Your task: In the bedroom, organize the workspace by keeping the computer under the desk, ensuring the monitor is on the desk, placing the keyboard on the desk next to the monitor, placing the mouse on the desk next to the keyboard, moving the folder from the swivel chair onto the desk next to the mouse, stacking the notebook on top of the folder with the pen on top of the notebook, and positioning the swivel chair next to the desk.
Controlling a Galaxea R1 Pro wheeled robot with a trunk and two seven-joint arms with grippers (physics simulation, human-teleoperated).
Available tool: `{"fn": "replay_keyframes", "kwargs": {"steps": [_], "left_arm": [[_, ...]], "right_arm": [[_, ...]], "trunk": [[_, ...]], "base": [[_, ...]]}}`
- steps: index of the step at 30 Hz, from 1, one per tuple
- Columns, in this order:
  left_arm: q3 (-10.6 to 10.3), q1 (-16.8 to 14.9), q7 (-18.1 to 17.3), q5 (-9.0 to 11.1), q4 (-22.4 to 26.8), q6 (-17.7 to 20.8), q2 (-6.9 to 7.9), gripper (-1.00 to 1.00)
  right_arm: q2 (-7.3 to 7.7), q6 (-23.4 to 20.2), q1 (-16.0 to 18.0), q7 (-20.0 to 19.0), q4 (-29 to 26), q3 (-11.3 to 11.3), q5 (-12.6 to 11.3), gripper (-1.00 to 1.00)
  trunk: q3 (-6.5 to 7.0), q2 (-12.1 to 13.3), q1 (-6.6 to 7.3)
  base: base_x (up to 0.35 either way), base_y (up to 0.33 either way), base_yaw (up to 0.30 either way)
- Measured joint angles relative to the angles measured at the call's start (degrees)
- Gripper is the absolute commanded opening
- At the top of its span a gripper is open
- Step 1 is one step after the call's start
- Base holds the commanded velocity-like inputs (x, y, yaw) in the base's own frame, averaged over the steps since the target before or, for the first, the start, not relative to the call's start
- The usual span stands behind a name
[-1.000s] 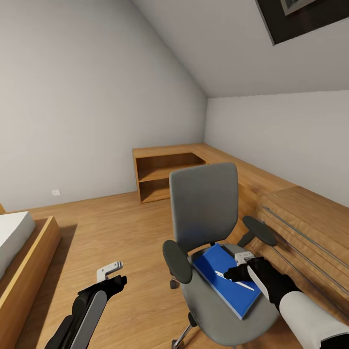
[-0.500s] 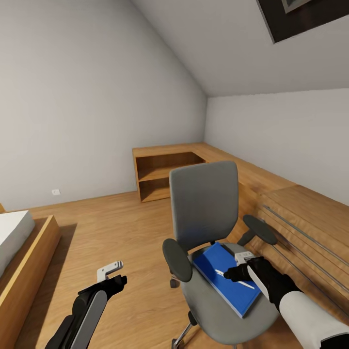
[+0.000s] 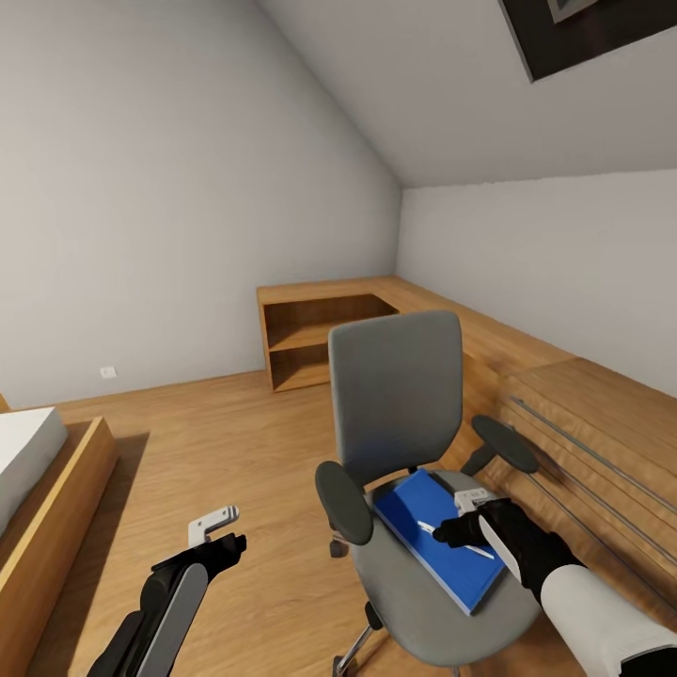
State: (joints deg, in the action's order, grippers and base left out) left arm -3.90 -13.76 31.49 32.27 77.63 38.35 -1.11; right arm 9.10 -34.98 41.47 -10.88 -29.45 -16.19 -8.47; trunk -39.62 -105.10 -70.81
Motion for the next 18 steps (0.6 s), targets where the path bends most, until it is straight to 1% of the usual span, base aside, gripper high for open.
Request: {"fn": "replay_keyframes", "kwargs": {"steps": [11,15,18], "left_arm": [[0.0,0.0,-0.1,0.1,0.0,0.1,-0.04,1.00],[0.0,0.0,-0.1,0.1,0.0,0.1,-0.04,1.00],[0.0,0.0,0.0,0.1,-0.1,0.1,-0.04,1.00]], "right_arm": [[0.04,0.0,0.0,0.1,0.0,0.0,0.1,1.00],[0.04,0.0,0.0,0.1,0.0,0.0,0.1,1.00],[0.04,0.0,0.0,0.1,0.0,0.0,0.1,1.00]], "trunk": [[0.00,0.0,0.00],[-0.71,-1.6,-0.87],[-0.72,-1.6,-0.88]], "base": [[0.000,0.000,0.000],[0.000,0.000,0.000],[0.000,0.000,0.000]]}}
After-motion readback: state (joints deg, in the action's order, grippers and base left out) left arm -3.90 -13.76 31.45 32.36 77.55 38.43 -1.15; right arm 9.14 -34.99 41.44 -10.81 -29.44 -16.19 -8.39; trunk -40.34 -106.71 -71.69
